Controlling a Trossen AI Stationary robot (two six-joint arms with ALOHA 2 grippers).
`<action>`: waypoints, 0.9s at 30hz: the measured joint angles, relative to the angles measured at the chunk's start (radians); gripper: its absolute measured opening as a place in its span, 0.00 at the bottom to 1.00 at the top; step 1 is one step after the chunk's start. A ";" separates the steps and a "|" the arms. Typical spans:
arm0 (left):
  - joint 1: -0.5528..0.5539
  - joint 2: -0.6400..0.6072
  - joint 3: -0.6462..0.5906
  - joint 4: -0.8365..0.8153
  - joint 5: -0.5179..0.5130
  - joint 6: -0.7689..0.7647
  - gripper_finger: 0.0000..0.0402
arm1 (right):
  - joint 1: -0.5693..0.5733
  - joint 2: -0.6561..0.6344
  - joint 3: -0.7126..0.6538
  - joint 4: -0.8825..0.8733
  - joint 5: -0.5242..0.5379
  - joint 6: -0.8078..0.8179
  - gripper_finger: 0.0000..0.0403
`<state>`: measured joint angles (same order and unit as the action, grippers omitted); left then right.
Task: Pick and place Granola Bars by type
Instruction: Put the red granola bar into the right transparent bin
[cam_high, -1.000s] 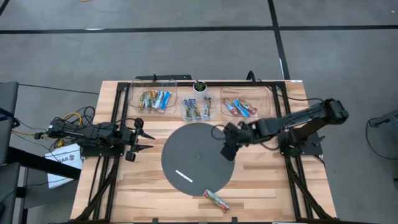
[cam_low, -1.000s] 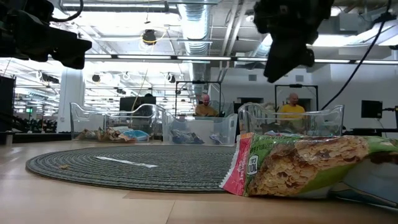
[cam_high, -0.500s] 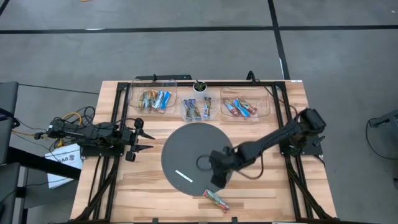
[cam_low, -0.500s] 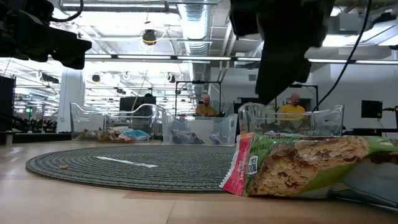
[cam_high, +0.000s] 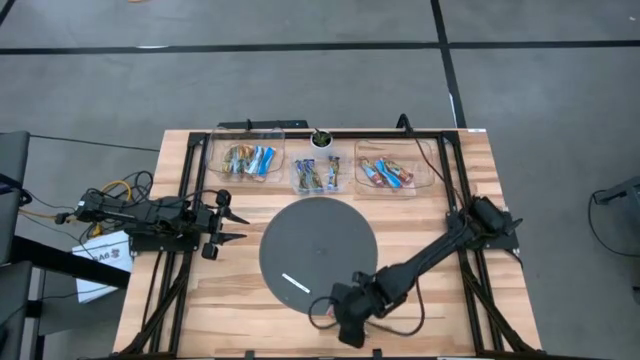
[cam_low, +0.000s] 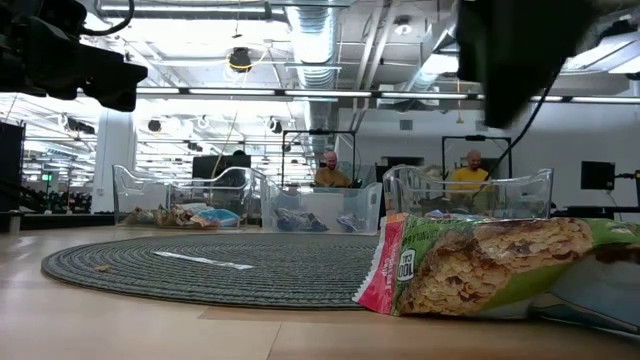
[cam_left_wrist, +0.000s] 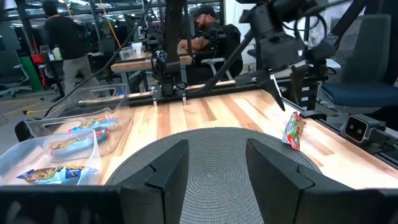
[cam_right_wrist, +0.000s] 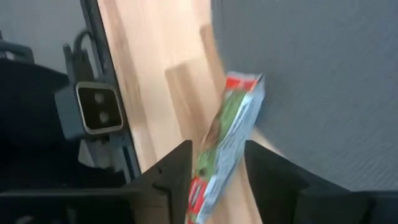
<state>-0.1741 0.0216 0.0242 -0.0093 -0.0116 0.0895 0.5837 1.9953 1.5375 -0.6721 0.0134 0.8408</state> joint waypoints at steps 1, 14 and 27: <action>0.000 0.000 0.000 0.000 0.000 0.000 0.38 | 0.008 0.013 0.017 -0.019 -0.009 0.011 0.35; 0.000 0.000 0.000 0.000 0.000 0.000 0.38 | 0.045 0.090 0.038 -0.048 -0.054 0.130 0.57; 0.000 0.011 0.000 0.002 0.002 0.000 0.38 | 0.033 0.178 0.044 -0.011 -0.091 0.124 0.56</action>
<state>-0.1745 0.0326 0.0238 -0.0072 -0.0098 0.0895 0.6167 2.1736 1.5818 -0.6830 -0.0781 0.9646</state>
